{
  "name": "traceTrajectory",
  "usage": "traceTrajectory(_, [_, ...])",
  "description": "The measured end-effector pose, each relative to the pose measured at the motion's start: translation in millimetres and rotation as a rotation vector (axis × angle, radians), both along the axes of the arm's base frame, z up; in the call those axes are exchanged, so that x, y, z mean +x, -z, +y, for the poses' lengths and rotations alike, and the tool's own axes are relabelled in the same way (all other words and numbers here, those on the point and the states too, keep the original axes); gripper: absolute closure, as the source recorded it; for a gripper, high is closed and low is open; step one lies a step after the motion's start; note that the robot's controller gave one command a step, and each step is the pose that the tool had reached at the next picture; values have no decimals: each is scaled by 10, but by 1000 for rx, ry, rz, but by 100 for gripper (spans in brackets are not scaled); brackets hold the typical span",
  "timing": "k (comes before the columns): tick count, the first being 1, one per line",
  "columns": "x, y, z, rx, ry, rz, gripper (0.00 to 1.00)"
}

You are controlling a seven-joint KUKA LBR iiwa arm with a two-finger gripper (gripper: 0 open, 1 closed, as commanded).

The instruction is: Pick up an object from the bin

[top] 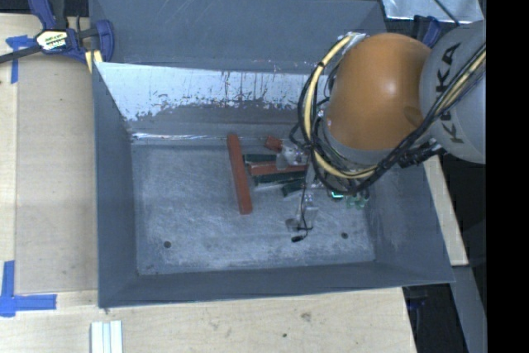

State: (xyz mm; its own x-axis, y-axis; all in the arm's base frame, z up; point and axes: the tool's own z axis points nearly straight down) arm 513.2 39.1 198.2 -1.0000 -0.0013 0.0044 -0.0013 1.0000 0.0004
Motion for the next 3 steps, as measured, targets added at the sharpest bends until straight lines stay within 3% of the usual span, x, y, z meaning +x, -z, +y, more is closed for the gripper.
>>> traceTrajectory(1, [96, 209, 304, 1, -369, -4, 0])
traceTrajectory(2, [463, 917, -154, -1, -63, -1, 0])
traceTrajectory(3, [827, 1289, -313, 0, -60, -11, 0])
